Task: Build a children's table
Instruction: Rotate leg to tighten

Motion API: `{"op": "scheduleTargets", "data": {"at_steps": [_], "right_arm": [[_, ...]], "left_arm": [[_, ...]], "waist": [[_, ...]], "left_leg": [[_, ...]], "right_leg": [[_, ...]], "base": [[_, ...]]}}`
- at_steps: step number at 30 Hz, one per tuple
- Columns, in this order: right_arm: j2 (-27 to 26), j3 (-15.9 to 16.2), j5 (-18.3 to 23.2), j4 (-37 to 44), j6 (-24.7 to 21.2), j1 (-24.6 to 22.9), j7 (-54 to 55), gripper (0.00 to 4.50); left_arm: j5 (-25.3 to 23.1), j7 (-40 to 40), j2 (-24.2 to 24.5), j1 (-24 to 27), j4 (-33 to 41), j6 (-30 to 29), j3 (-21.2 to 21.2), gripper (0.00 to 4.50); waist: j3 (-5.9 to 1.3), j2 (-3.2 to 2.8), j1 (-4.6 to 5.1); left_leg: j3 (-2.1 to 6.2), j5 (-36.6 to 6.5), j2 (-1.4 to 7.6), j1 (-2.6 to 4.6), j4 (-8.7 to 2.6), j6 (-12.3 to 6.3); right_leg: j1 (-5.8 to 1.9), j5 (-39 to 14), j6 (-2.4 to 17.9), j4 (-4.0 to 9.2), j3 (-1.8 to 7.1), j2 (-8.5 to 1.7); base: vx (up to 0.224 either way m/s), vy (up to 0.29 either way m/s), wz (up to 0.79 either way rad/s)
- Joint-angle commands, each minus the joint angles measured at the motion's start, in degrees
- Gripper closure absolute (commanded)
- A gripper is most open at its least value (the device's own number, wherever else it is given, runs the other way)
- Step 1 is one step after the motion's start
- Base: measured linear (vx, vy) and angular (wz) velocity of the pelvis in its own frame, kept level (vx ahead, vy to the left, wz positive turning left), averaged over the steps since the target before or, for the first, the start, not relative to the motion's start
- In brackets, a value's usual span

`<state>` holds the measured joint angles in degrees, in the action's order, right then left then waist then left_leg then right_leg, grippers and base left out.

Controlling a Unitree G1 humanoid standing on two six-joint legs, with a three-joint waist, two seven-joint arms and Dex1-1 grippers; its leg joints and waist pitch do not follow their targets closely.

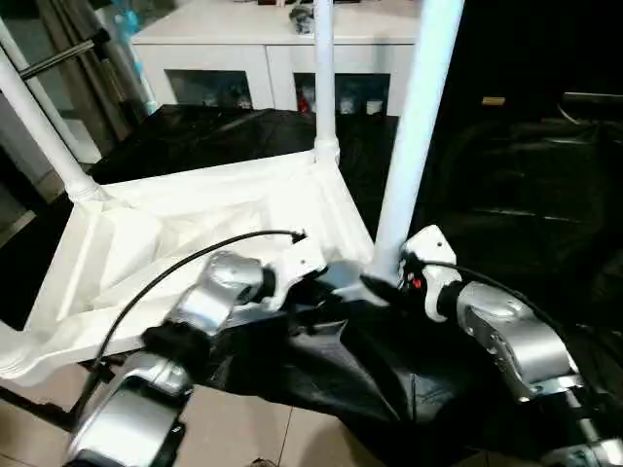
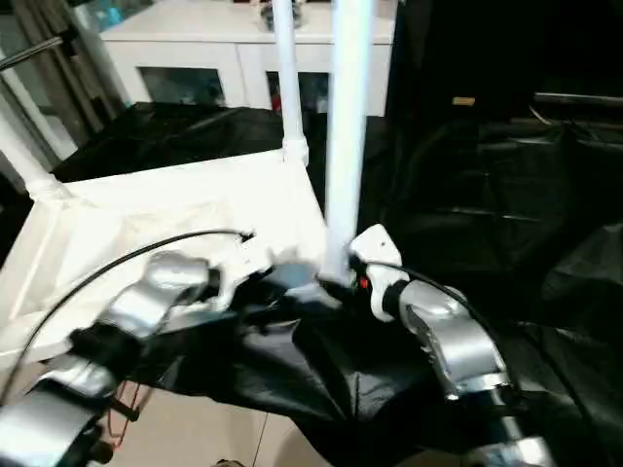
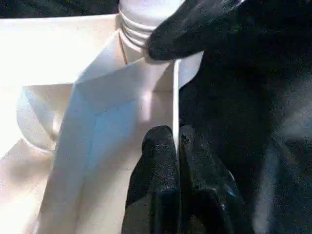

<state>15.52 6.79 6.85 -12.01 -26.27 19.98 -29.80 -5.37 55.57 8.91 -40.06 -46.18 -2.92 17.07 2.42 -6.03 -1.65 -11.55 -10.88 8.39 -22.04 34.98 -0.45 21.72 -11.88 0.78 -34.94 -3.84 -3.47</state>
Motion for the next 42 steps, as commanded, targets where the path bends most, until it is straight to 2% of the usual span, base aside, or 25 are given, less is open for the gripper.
{"op": "scheduleTargets", "data": {"at_steps": [1, 2, 3, 4, 6, 10, 11, 13, 14, 17, 18, 20, 21, 22, 23, 25, 26, 27, 29, 30, 31, 36, 40, 41, 42], "right_arm": [[-3.9, 0.1, 0.9, -3.5, -2.2, -0.1, 4.0, 1.76], [-4.3, 0.0, 0.8, -3.8, -2.2, 0.0, 4.7, 1.76], [-5.4, -0.2, 0.5, -4.6, -2.1, 0.4, 6.2, 1.76], [-7.0, -0.9, -0.1, -6.2, -2.4, 1.3, 9.2, 1.76], [-9.2, -1.7, -1.0, -8.8, -2.8, 3.2, 13.2, 1.76], [-10.7, -2.1, -1.3, -9.0, -1.2, 4.3, 14.0, 1.76], [-10.9, -2.3, -1.4, -9.0, -0.9, 4.4, 14.1, 1.2], [-10.8, -3.8, 0.2, -7.7, -1.0, 4.2, 12.8, 1.06], [-10.2, -4.5, 1.2, -6.5, -0.8, 3.9, 11.4, 1.0], [-8.3, -3.6, 0.2, -5.3, 0.0, 3.9, 9.5, 0.78], [-6.7, -3.4, 0.1, -4.2, 0.4, 3.7, 8.0, 0.62], [-4.5, -3.7, 0.6, -2.5, 0.9, 3.2, 5.6, 0.62], [-3.6, -4.1, 1.1, -1.6, 0.8, 2.9, 4.5, 0.58], [-2.1, -4.9, 1.7, 0.0, 0.5, 2.5, 3.0, 0.58], [-1.9, -5.0, 1.8, 0.3, 0.4, 2.4, 2.8, 0.58], [-0.4, -5.8, 2.5, 1.9, 0.4, 1.7, 1.1, 0.58], [0.7, -6.0, 2.7, 2.5, 1.4, 1.2, -0.3, 0.58], [1.9, -5.9, 2.8, 2.8, 2.6, 0.6, -2.1, 0.58], [3.7, -5.8, 3.2, 2.8, 4.7, 0.0, -5.1, 0.58], [4.1, -5.7, 3.4, 2.8, 4.7, -0.1, -5.8, 0.58], [4.4, -5.8, 3.7, 2.8, 4.4, -0.1, -6.3, 0.58], [4.7, -5.8, 4.8, 2.6, 3.7, 0.8, -7.8, 0.58], [4.9, -5.5, 4.9, 1.9, 4.7, 1.2, -8.8, 0.58], [4.9, -5.4, 4.7, 1.5, 5.0, 1.4, -9.0, 0.58], [5.0, -5.3, 4.6, 1.3, 5.1, 1.6, -9.2, 0.58]], "left_arm": [[1.7, -7.6, -3.2, -1.7, -2.5, -0.7, -3.0, 4.5], [1.7, -8.2, -3.6, -1.9, -2.8, -0.9, -3.2, 4.5], [1.9, -9.9, -4.5, -2.6, -3.6, -1.2, -3.7, 4.5], [1.7, -12.0, -5.7, -3.4, -4.6, -1.3, -4.0, 4.5], [1.7, -14.6, -7.8, -4.5, -6.1, -1.5, -4.2, 4.5], [2.4, -14.5, -10.0, -4.9, -6.9, -1.1, -4.6, 4.5], [2.4, -14.3, -10.2, -4.9, -7.2, -0.8, -4.6, 4.5], [2.4, -12.4, -9.9, -4.3, -6.9, -0.2, -4.2, 4.5], [2.2, -11.1, -9.3, -3.8, -6.6, 0.3, -3.9, 4.5], [1.9, -9.8, -8.2, -3.3, -6.2, 1.6, -3.6, 4.5], [1.8, -8.6, -7.5, -3.0, -5.6, 2.1, -3.5, 4.5], [1.5, -7.1, -6.4, -2.5, -4.9, 2.5, -3.5, 4.5], [1.5, -6.6, -5.9, -2.3, -4.5, 2.6, -3.5, 3.93], [1.4, -5.8, -5.1, -2.1, -4.1, 2.8, -3.5, 3.93], [1.4, -5.7, -5.0, -2.1, -4.1, 2.8, -3.5, 3.93], [1.6, -4.9, -4.1, -1.9, -3.7, 3.8, -3.7, 3.58], [1.6, -4.3, -3.7, -2.0, -3.9, 4.0, -3.8, 3.58], [1.3, -4.3, -3.2, -2.2, -4.6, 4.1, -3.6, 3.58], [0.3, -4.0, -2.4, -2.6, -6.1, 4.4, -3.0, 3.58], [-0.2, -4.1, -2.1, -2.7, -6.5, 4.7, -2.7, 3.58], [-0.3, -4.1, -1.9, -2.8, -7.0, 4.4, -2.7, 3.58], [-0.3, -2.4, -1.0, -3.1, -8.6, 2.7, -2.4, 3.58], [0.4, -2.9, -1.1, -3.7, -10.1, 2.6, -3.4, 3.95], [0.5, -2.8, -1.2, -3.8, -10.6, 2.7, -3.5, 3.97], [0.5, -2.7, -1.2, -4.0, -10.9, 2.8, -3.5, 4.03]], "waist": [[-2.99, 1.8, 0.52], [-2.97, 1.68, 0.6], [-3.05, 1.83, 0.52], [-3.1, 1.47, 0.66], [-3.22, 1.48, 0.83], [-3.3, 1.52, 0.69], [-3.32, 1.47, 0.65], [-3.3, 1.5, 0.55], [-3.29, 1.58, 0.52], [-3.34, 1.54, 0.45], [-3.42, 1.55, 0.43], [-3.51, 1.56, 0.24], [-3.54, 1.65, 0.11], [-3.48, 1.9, -0.05], [-3.49, 1.82, -0.18], [-3.57, 1.71, -0.13], [-3.58, 1.49, -0.08], [-3.56, 1.68, 0.04], [-3.56, 1.46, -0.03], [-3.52, 1.63, 0.04], [-3.51, 1.42, 0.05], [-3.24, 1.48, 0.31], [-3.39, 1.58, 0.34], [-3.4, 1.75, 0.31], [-3.35, 1.65, 0.27]], "left_leg": [[3.07, -13.8, 4.9, 1.29, -4.34, -1.72], [3.0, -14.3, 4.91, 1.52, -4.37, -1.34], [3.15, -14.2, 4.95, 1.34, -4.44, -1.44], [3.1, -13.7, 4.94, 1.35, -4.42, -1.48], [3.14, -13.4, 4.83, 1.33, -4.41, -1.41], [2.97, -11.7, 4.76, 1.06, -4.15, -3.13], [2.96, -11.4, 4.73, 1.01, -4.12, -3.38], [2.98, -10.9, 4.76, 0.93, -4.15, -3.98], [3.02, -11.2, 4.86, 0.97, -4.17, -4.2], [3.06, -11.1, 4.94, 0.98, -4.27, -4.26], [3.01, -10.6, 4.97, 0.9, -4.21, -4.39], [2.99, -9.6, 5.01, 0.83, -4.11, -4.93], [2.88, -8.8, 4.97, 0.68, -3.97, -5.55], [2.82, -8.4, 4.96, 0.68, -3.92, -6.01], [2.86, -8.2, 4.97, 0.65, -3.89, -6.16], [2.87, -7.9, 5.06, 0.61, -3.93, -6.43], [2.96, -7.9, 5.24, 0.71, -3.99, -6.35], [2.97, -8.1, 5.29, 0.71, -4.06, -6.37], [2.9, -8.6, 5.23, 0.74, -3.9, -6.32], [2.87, -8.7, 5.13, 0.7, -3.9, -6.5], [2.87, -8.7, 5.09, 0.71, -3.89, -6.54], [2.93, -10.7, 5.08, 0.82, -4.07, -5.5], [2.92, -9.8, 5.1, 0.85, -4.01, -5.66], [2.86, -9.6, 5.03, 0.79, -3.95, -5.81], [2.85, -9.6, 5.04, 0.82, -3.96, -5.85]], "right_leg": [[-1.59, -19.3, 10.3, 5.75, 3.34, -5.94], [-1.24, -19.1, 10.5, 5.81, 3.39, -5.92], [-1.63, -18.5, 10.5, 5.72, 3.41, -6.11], [-1.45, -17.2, 10.7, 5.65, 3.48, -6.09], [-1.61, -16.1, 11.1, 5.54, 3.42, -6.11], [-1.93, -14.0, 11.2, 5.57, 3.5, -6.28], [-1.99, -13.7, 11.2, 5.55, 3.46, -6.28], [-2.02, -13.7, 11.1, 5.55, 3.38, -6.23], [-1.97, -14.3, 11.0, 5.56, 3.41, -6.28], [-2.01, -14.5, 10.7, 5.54, 3.32, -6.13], [-2.08, -13.3, 10.9, 5.39, 3.33, -6.15], [-2.17, -11.2, 11.3, 5.19, 3.35, -6.21], [-2.29, -9.9, 11.4, 5.1, 3.38, -6.28], [-2.28, -9.9, 11.5, 5.07, 3.36, -6.35], [-2.35, -10.2, 11.4, 5.15, 3.31, -6.41], [-2.29, -9.7, 11.6, 4.99, 3.2, -6.2], [-2.14, -8.8, 11.8, 4.83, 3.2, -6.07], [-2.22, -7.9, 12.1, 4.81, 3.18, -6.09], [-2.28, -7.0, 12.4, 4.81, 3.22, -6.23], [-2.29, -6.5, 12.7, 4.81, 3.18, -6.09], [-2.3, -6.6, 12.8, 4.84, 3.16, -6.13], [-2.27, -11.3, 12.6, 5.35, 3.11, -6.12], [-2.24, -9.5, 13.2, 5.09, 3.1, -6.06], [-2.26, -9.2, 13.3, 5.12, 3.1, -6.1], [-2.22, -9.5, 13.4, 5.17, 3.09, -6.15]], "base": [[0.0, 0.0, 0.0], [0.0, 0.0, 0.0], [0.0, 0.0, 0.0], [0.0, 0.0, 0.0], [0.0, 0.0, 0.0], [0.0, 0.0, 0.0], [0.0, 0.0, 0.0], [0.0, 0.0, 0.0], [0.0, 0.0, 0.0], [0.0, 0.0, 0.0], [0.0, 0.0, 0.0], [0.0, 0.0, 0.0], [0.0, 0.0, 0.0], [0.0, 0.0, 0.0], [0.0, 0.0, 0.0], [0.0, 0.0, 0.0], [0.0, 0.0, 0.0], [0.0, 0.0, 0.0], [0.0, 0.0, 0.0], [0.0, 0.0, 0.0], [0.0, 0.0, 0.0], [0.0, 0.0, 0.0], [0.0, 0.0, 0.0], [0.0, 0.0, 0.0], [0.0, 0.0, 0.0]]}}
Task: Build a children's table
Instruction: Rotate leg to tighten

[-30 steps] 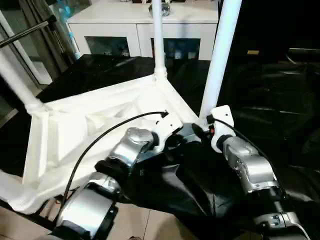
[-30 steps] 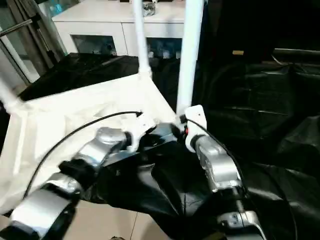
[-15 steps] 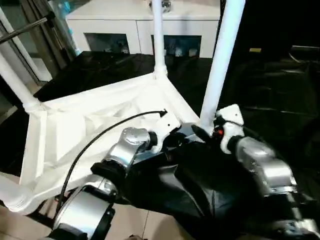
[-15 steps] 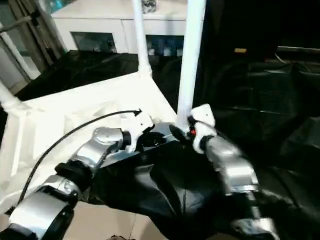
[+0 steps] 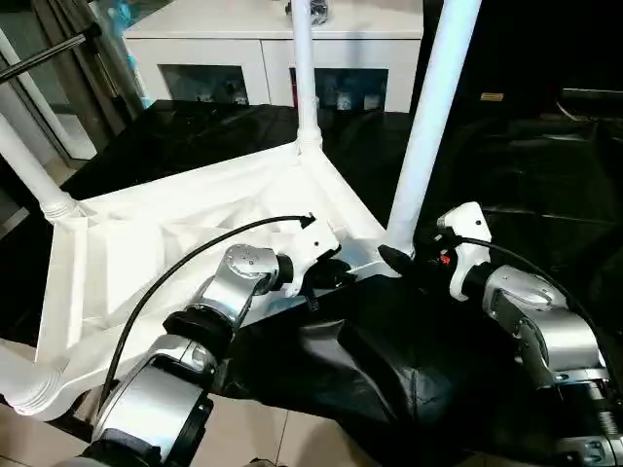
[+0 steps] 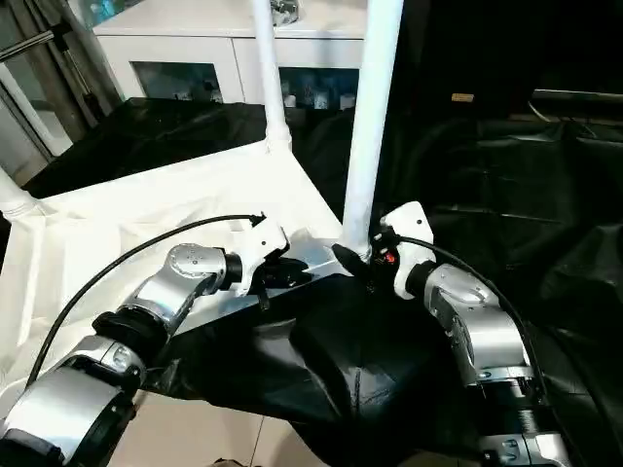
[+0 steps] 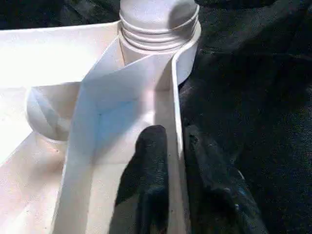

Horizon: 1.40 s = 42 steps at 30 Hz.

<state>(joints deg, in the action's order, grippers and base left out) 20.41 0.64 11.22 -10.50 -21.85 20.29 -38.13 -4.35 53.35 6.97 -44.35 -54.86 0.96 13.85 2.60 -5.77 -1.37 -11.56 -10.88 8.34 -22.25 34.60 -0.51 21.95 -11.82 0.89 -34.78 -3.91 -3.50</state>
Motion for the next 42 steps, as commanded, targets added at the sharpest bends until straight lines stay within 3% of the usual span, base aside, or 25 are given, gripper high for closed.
{"op": "scheduleTargets", "data": {"at_steps": [1, 5, 11, 14, 19, 25, 31, 38, 39, 40, 42], "right_arm": [[0.2, 1.1, -0.1, -0.8, 1.0, 1.5, -1.1, 0.58], [0.6, 1.3, -0.5, -2.2, 1.5, 2.0, -1.5, 0.41], [3.2, 2.3, -0.8, -3.8, 0.8, 2.2, -5.3, 0.02], [4.3, 3.5, -1.5, -3.9, 1.1, 2.0, -7.0, 0.02], [5.7, 6.1, -3.3, -4.7, 2.2, 2.5, -9.2, 0.02], [6.5, 7.9, -2.7, -4.6, 1.9, 2.6, -13.0, 0.02], [6.0, 8.4, -3.1, -6.3, 2.4, 3.1, -13.4, 0.69], [5.3, 9.2, -3.2, -7.4, 2.6, 3.3, -14.5, 1.18], [5.2, 9.2, -3.1, -7.3, 2.6, 3.3, -14.5, 1.23], [4.9, 9.2, -3.0, -7.5, 2.6, 3.4, -14.5, 1.31], [4.3, 9.3, -2.9, -8.0, 2.8, 3.6, -14.5, 1.51]], "left_arm": [[-0.6, 0.2, 0.7, 0.2, -2.7, -1.1, -0.2, 4.12], [0.4, 1.3, 0.1, 0.1, -3.1, -1.2, -1.0, 4.45], [-0.4, 4.4, 0.6, 0.6, -3.5, 0.3, 0.9, 4.5], [-0.3, 7.0, 1.0, 1.4, -2.3, 1.1, 1.6, 4.5], [-0.5, 10.9, 2.0, 3.1, 0.8, 3.2, 3.3, 4.5], [1.3, 16.6, 3.4, 5.6, 5.9, 2.9, 3.8, 4.5], [2.0, 19.5, 5.0, 7.3, 8.9, 1.7, 4.2, 4.5], [2.4, 20.1, 6.2, 8.7, 11.8, 0.1, 4.0, 4.5], [2.4, 20.2, 6.4, 8.8, 12.1, 0.0, 3.9, 4.5], [2.5, 20.3, 6.6, 9.0, 12.6, -0.3, 4.0, 4.5], [2.8, 20.7, 7.1, 9.4, 13.5, -1.0, 4.0, 4.5]], "waist": [[-3.49, 1.44, 0.01], [-3.42, 1.51, 0.03], [-3.62, 1.46, -0.26], [-3.6, 1.45, -0.39], [-3.42, 1.61, -0.48], [-3.47, 1.83, -0.82], [-3.28, 1.87, -0.57], [-3.28, 1.95, -0.3], [-3.26, 2.44, -0.26], [-3.23, 2.12, -0.23], [-3.2, 2.12, -0.11]], "left_leg": [[2.83, -9.7, 5.04, 0.99, -3.55, -5.78], [2.83, -10.1, 5.0, 0.99, -3.55, -5.61], [2.79, -8.4, 5.15, 0.93, -3.4, -6.68], [2.73, -8.5, 5.08, 0.87, -3.33, -7.2], [2.69, -10.6, 5.34, 1.21, -3.56, -6.01], [2.68, -9.0, 5.51, 0.91, -3.54, -6.43], [2.73, -10.4, 5.47, 1.0, -3.72, -5.53], [2.73, -9.7, 5.52, 0.87, -3.74, -5.71], [2.66, -9.6, 5.43, 0.81, -3.72, -5.8], [2.73, -9.9, 5.5, 0.92, -3.75, -5.58], [2.73, -10.2, 5.48, 0.94, -3.79, -5.34]], "right_leg": [[-2.47, -10.0, 13.2, 5.04, 3.16, -6.13], [-2.47, -12.1, 12.8, 5.27, 3.11, -6.13], [-2.57, -8.5, 13.4, 4.84, 3.14, -6.07], [-2.62, -8.7, 13.3, 4.88, 3.0, -6.04], [-2.26, -12.5, 12.9, 5.25, 3.1, -6.01], [-2.43, -10.6, 13.3, 4.74, 3.21, -6.28], [-2.16, -13.9, 12.7, 4.97, 3.17, -6.13], [-2.27, -12.3, 13.1, 4.76, 3.2, -6.19], [-2.27, -12.4, 13.0, 4.83, 3.17, -6.13], [-2.22, -13.1, 13.0, 4.82, 3.2, -6.18], [-2.2, -13.2, 13.0, 4.87, 3.23, -6.11]], "base": [[0.0, 0.0, 0.0], [0.0, 0.0, 0.0], [0.0, 0.0, 0.0], [0.0, 0.0, 0.0], [0.0, 0.0, 0.0], [0.0, 0.0, 0.0], [0.0, 0.0, 0.0], [0.0, 0.0, 0.0], [0.0, 0.0, 0.0], [0.0, 0.0, 0.0], [0.0, 0.0, 0.0]]}}
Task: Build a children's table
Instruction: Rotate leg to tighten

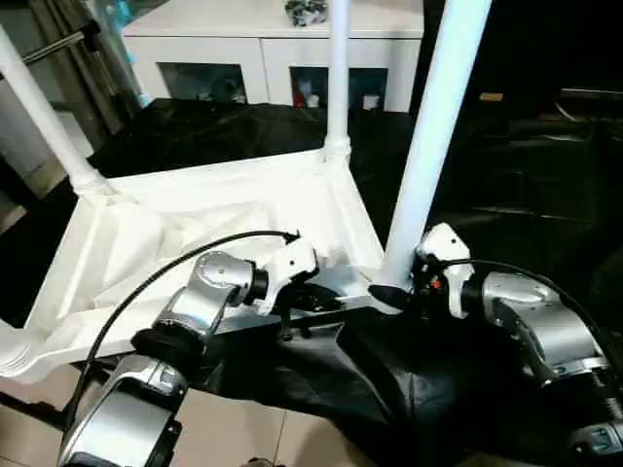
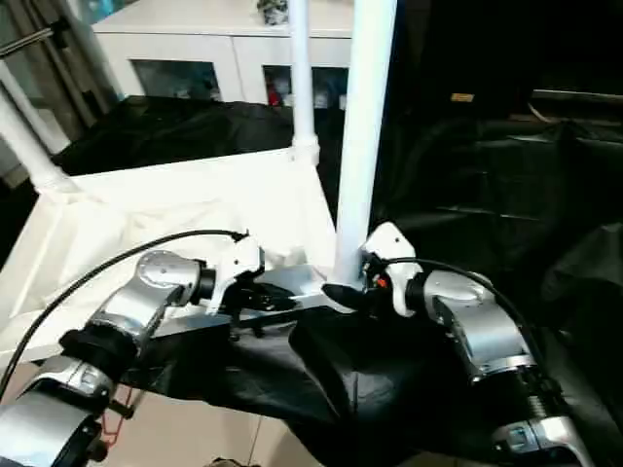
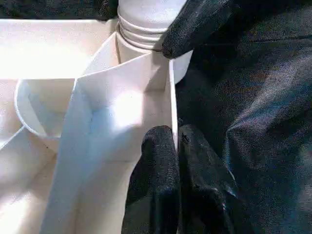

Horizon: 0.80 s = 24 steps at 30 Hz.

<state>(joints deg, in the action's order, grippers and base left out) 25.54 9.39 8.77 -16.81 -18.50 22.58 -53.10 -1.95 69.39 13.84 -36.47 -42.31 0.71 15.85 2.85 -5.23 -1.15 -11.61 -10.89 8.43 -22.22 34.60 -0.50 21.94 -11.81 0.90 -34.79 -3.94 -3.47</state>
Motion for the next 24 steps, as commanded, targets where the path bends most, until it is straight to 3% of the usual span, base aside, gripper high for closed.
{"op": "scheduleTargets", "data": {"at_steps": [1, 8, 11, 12, 13, 14, 15, 17, 18, 22, 24], "right_arm": [[-1.1, 0.7, -0.4, -2.0, -0.3, 1.3, 0.4, 1.57], [-2.8, 0.4, 0.0, -3.3, 0.1, 1.3, 1.5, 1.75], [-6.1, -1.4, -0.8, -5.5, 0.1, 1.7, 8.2, 1.76], [-7.5, -2.0, -0.9, -6.4, -0.2, 1.8, 10.6, 1.76], [-7.6, -2.1, -1.0, -6.5, -0.3, 1.8, 10.8, 1.76], [-8.0, -2.2, -1.0, -6.6, -0.4, 1.8, 11.3, 1.76], [-9.9, -2.8, -1.2, -8.1, -0.5, 2.2, 14.4, 1.76], [-13.5, -3.6, -1.6, -10.8, -0.2, 3.0, 19.6, 1.77], [-15.5, -3.9, -1.7, -12.1, -0.2, 3.5, 22.1, 1.77], [-21.1, -3.8, -4.3, -18.3, 1.1, 6.5, 31.6, 1.77], [-23.0, -3.6, -4.8, -20.3, 1.7, 7.6, 33.7, 1.77]], "left_arm": [[0.6, 4.8, 0.4, 1.7, 1.4, -1.2, 2.0, 4.5], [0.9, 3.6, 1.3, 2.7, 3.8, -2.7, 1.5, 4.5], [0.0, -3.9, 0.3, 2.0, 2.8, -3.2, -0.5, 4.5], [-0.3, -7.0, -0.2, 1.4, 1.9, -3.9, -1.5, 4.5], [-0.3, -7.3, -0.2, 1.3, 1.9, -4.0, -1.6, 4.5], [-0.3, -7.8, -0.3, 1.3, 1.9, -4.3, -1.7, 4.5], [-0.6, -11.0, -0.9, 0.6, 1.3, -5.0, -2.6, 4.5], [-1.1, -16.7, -2.2, -0.4, 0.5, -6.8, -3.9, 4.5], [-1.5, -18.9, -2.8, -0.7, 0.4, -7.7, -4.3, 4.5], [-2.0, -25.5, -5.6, -1.8, -0.1, -10.3, -5.1, 4.5], [-2.1, -27.1, -6.7, -2.1, -0.2, -10.8, -5.0, 4.5]], "waist": [[-3.44, 1.75, -0.3], [-3.38, 1.68, 0.12], [-3.26, 1.47, 0.68], [-3.17, 1.7, 0.83], [-3.14, 1.08, 0.93], [-3.05, 1.43, 0.99], [-3.08, 0.53, 0.95], [-3.08, 0.87, 1.26], [-3.16, 0.39, 1.24], [-3.19, 0.71, 2.22], [-3.18, 0.95, 2.19]], "left_leg": [[2.76, -10.3, 5.37, 0.87, -3.8, -5.31], [2.84, -10.6, 5.43, 0.87, -3.88, -4.87], [2.94, -12.0, 5.42, 0.9, -4.06, -4.1], [2.96, -13.1, 5.33, 1.12, -4.11, -3.4], [2.96, -13.7, 5.22, 1.23, -4.05, -2.97], [2.95, -14.9, 5.11, 1.33, -4.1, -2.33], [2.96, -15.6, 5.18, 1.54, -4.06, -1.98], [3.33, -16.1, 5.35, 1.31, -4.51, -0.84], [3.31, -16.9, 5.33, 1.59, -4.49, -0.26], [3.29, -17.9, 5.01, 1.47, -4.45, 0.51], [3.26, -17.0, 4.95, 1.33, -4.27, -0.4]], "right_leg": [[-2.22, -13.1, 13.1, 4.83, 3.26, -6.15], [-2.23, -12.4, 13.9, 4.72, 3.3, -6.23], [-2.05, -13.2, 14.1, 4.72, 3.34, -6.17], [-1.99, -14.5, 14.0, 4.98, 3.35, -6.12], [-1.85, -15.3, 14.1, 4.96, 3.4, -6.14], [-1.86, -17.7, 13.4, 5.36, 3.35, -6.09], [-1.58, -18.5, 13.1, 5.36, 3.57, -6.18], [-1.81, -17.2, 13.1, 5.23, 3.42, -5.97], [-1.64, -16.5, 13.2, 5.16, 3.48, -6.07], [-1.64, -15.6, 14.1, 5.11, 3.57, -6.2], [-1.89, -15.7, 13.9, 5.28, 3.63, -6.34]], "base": [[0.0, 0.0, 0.0], [0.0, 0.0, 0.0], [0.0, 0.0, 0.0], [0.0, 0.0, 0.0], [0.0, 0.0, 0.0], [0.0, 0.0, 0.0], [0.0, 0.0, 0.0], [0.0, 0.0, 0.0], [0.0, 0.0, 0.0], [0.0, 0.0, 0.0], [0.0, 0.0, 0.0]]}}
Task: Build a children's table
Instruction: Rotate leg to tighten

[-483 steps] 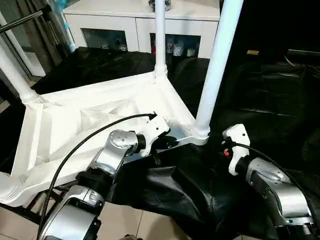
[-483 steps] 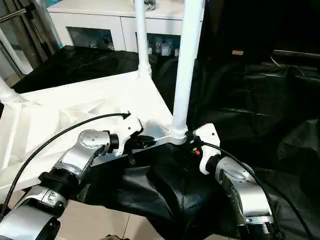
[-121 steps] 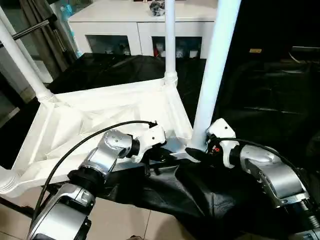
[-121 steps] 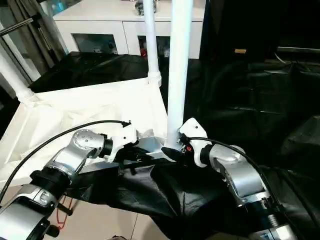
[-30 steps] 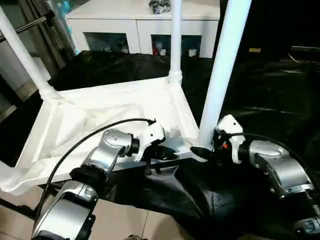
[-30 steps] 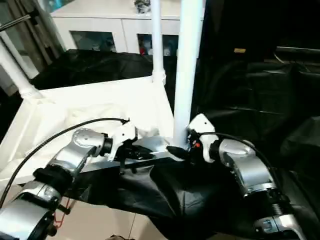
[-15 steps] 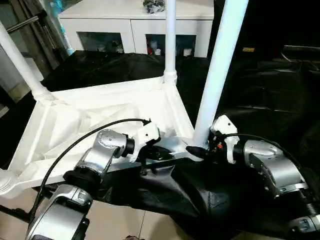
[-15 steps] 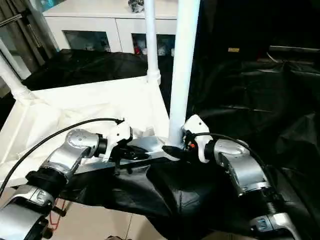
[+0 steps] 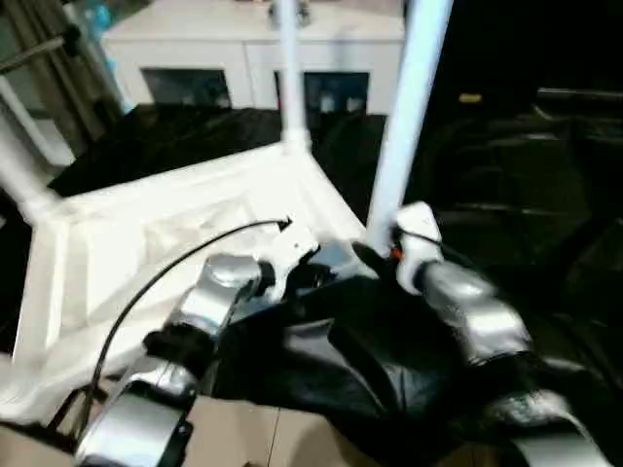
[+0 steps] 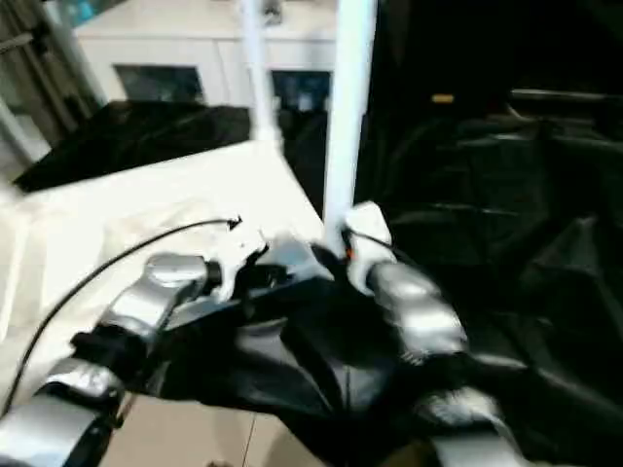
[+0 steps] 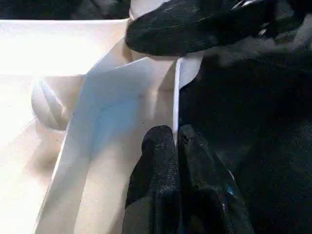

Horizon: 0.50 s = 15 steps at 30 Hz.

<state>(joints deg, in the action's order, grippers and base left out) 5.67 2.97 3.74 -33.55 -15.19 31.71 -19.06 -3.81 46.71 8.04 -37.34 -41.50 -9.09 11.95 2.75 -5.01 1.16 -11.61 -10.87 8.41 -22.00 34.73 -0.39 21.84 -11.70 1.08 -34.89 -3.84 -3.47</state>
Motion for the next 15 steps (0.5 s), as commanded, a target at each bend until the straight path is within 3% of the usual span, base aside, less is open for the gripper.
{"op": "scheduleTargets", "data": {"at_steps": [1, 4, 7, 12, 15], "right_arm": [[-3.9, 2.8, 0.3, -4.2, -1.4, -1.2, 0.0, 1.42], [-5.4, 2.3, 1.6, -3.6, -0.4, -0.9, -1.8, 1.05], [-3.5, 3.9, 1.4, -0.7, -0.1, -1.2, -7.5, 0.79], [3.5, 6.5, 1.5, 3.8, -0.2, -2.3, -17.9, 0.24], [7.7, 7.5, 1.9, 6.3, -0.1, -3.4, -23.8, 0.24]], "left_arm": [[-0.3, -4.9, -1.3, -1.3, -1.0, -1.1, -0.9, 4.5], [0.0, -4.0, -2.0, -0.9, -0.2, -0.9, -0.4, 4.5], [0.6, 1.1, -0.7, 0.7, 1.9, 1.3, 1.1, 4.5], [1.7, 9.0, 3.3, 3.8, 6.0, 2.6, 2.7, 4.5], [2.4, 12.6, 5.1, 4.9, 7.8, 2.6, 3.3, 4.5]], "waist": [[-3.09, 0.56, -0.13], [-3.13, 0.64, -0.21], [-3.15, 0.75, -0.3], [-3.35, 0.9, -0.68], [-3.42, 0.9, -1.35]], "left_leg": [[3.21, -16.4, 5.04, 1.02, -4.4, -1.1], [3.21, -15.8, 5.11, 0.9, -4.49, -1.92], [3.27, -16.0, 5.16, 0.71, -4.53, -2.5], [2.9, -11.9, 5.18, 0.46, -4.11, -4.94], [2.77, -10.8, 5.5, 0.73, -4.09, -5.44]], "right_leg": [[-1.79, -15.5, 13.4, 5.43, 3.55, -6.36], [-1.9, -14.6, 13.2, 5.31, 3.48, -6.23], [-2.11, -15.0, 12.9, 5.27, 3.48, -6.33], [-2.37, -9.7, 14.1, 4.8, 3.46, -6.35], [-2.2, -8.8, 14.4, 4.62, 3.32, -6.09]], "base": [[0.0, 0.0, 0.0], [0.0, 0.0, 0.0], [0.0, 0.0, 0.0], [0.0, 0.0, 0.0], [0.0, 0.0, 0.0]]}}
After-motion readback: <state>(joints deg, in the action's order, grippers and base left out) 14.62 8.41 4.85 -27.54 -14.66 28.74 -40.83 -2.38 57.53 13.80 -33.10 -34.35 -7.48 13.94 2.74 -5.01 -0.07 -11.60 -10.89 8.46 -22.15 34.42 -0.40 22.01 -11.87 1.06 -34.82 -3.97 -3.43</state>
